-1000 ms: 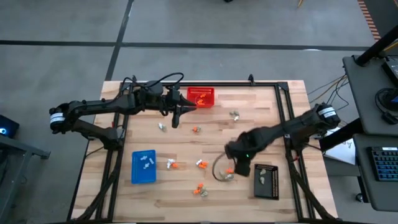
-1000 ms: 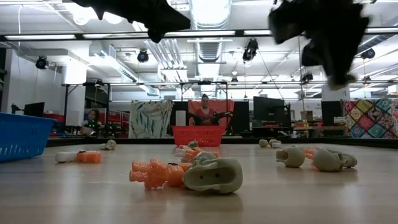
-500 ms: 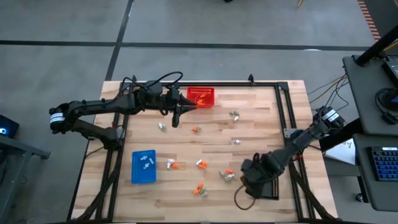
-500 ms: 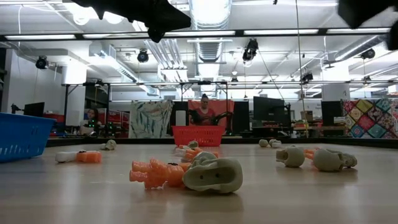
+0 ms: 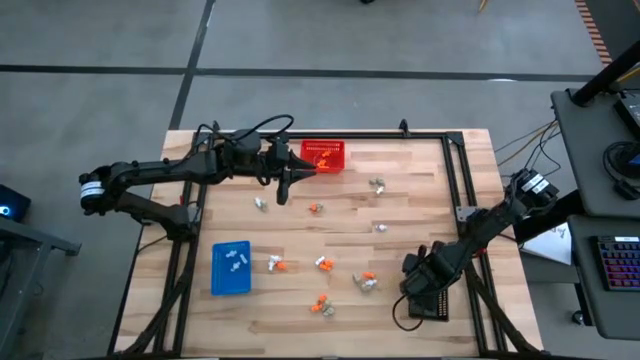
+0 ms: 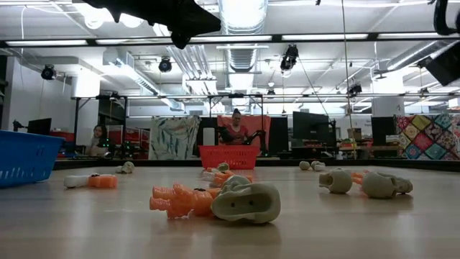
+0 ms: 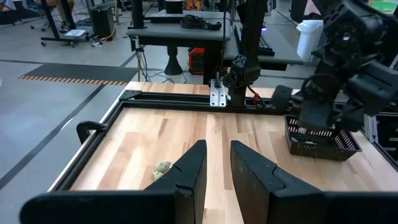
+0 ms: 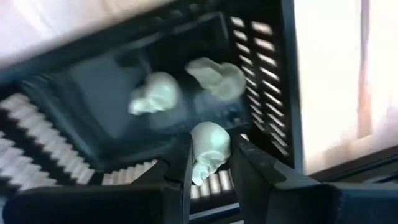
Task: Sort Halloween decoration
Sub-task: Put the gray skull toy into the black bin, then put the white skeleton toy into the blue bin
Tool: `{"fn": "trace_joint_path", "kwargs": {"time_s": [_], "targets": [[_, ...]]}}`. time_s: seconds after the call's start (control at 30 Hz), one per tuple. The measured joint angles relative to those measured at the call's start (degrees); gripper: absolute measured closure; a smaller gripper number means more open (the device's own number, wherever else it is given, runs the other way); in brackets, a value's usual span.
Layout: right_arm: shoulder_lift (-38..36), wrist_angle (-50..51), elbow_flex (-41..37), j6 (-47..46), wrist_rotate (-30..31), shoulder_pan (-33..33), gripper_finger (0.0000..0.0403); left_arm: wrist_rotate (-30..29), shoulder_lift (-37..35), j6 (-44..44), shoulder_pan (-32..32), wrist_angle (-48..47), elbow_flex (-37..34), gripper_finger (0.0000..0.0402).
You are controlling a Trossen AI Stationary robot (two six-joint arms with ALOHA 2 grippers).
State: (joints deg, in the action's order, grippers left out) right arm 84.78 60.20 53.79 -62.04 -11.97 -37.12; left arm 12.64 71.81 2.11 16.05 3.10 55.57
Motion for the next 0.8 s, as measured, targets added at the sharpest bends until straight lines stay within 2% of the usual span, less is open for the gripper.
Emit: {"fn": "trace_joint_path", "kwargs": {"time_s": [0.37, 0.63, 0.8], "targets": [[0.0, -0.2, -3.2, 2.9, 0.0, 0.0, 0.0322, 0.0, 0.0, 0.5, 0.0, -0.1, 0.0, 0.0348], [0.0, -0.3, -3.2, 1.2, 0.0, 0.0, 0.0281, 0.0, 0.0, 0.5, 0.0, -0.1, 0.0, 0.0348], [0.0, -0.2, -2.9, 0.5, 0.0, 0.0, 0.0272, 0.0, 0.0, 0.5, 0.0, -0.1, 0.0, 0.0348]]}}
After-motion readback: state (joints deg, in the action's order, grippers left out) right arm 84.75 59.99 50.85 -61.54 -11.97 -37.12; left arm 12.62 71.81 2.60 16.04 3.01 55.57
